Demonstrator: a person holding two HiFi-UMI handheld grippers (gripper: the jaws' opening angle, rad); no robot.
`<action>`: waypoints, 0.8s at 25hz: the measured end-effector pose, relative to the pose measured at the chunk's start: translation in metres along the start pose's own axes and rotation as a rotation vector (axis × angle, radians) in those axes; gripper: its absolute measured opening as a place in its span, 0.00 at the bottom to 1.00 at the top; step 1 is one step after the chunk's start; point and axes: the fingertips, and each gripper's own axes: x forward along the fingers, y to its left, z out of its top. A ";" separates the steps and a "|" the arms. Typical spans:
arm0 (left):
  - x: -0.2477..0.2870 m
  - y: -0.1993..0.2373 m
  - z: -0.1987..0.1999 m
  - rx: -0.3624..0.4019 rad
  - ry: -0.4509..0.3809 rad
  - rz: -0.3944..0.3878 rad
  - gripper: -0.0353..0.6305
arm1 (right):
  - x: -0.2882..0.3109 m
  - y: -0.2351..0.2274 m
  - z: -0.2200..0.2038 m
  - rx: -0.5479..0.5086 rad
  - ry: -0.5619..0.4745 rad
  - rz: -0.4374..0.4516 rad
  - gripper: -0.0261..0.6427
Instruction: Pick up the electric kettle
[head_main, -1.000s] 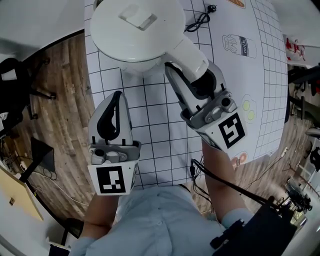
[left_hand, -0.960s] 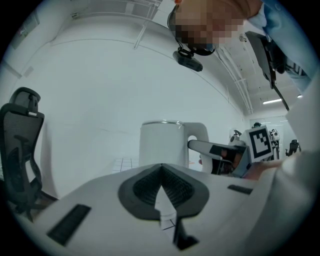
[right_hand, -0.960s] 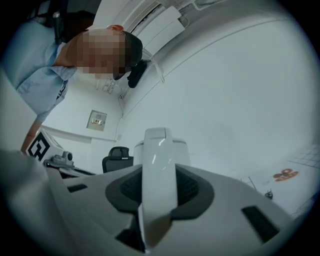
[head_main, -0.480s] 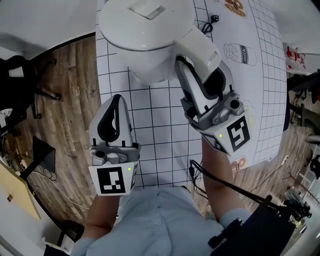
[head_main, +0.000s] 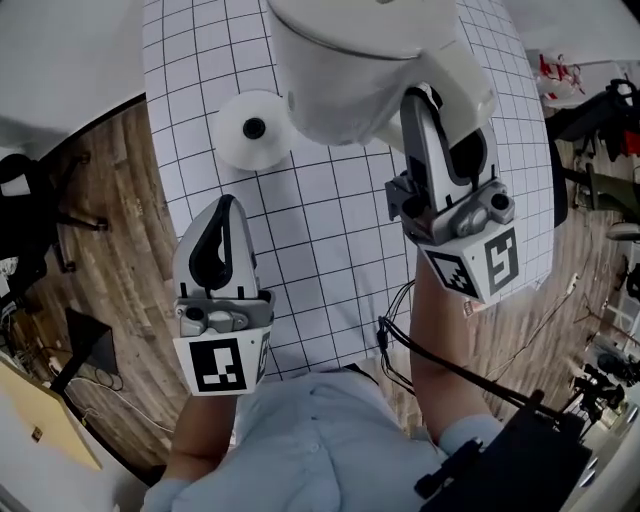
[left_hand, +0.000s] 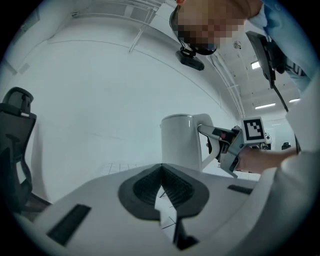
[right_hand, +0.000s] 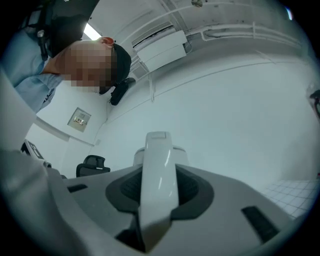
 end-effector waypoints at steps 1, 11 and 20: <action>0.002 -0.005 -0.001 -0.001 0.003 -0.012 0.05 | -0.006 -0.007 -0.001 -0.007 0.008 -0.018 0.20; 0.021 -0.031 -0.017 -0.003 0.033 -0.099 0.05 | -0.051 -0.047 -0.040 -0.015 0.099 -0.139 0.20; 0.031 -0.033 -0.028 -0.001 0.065 -0.112 0.05 | -0.065 -0.057 -0.059 0.005 0.099 -0.149 0.20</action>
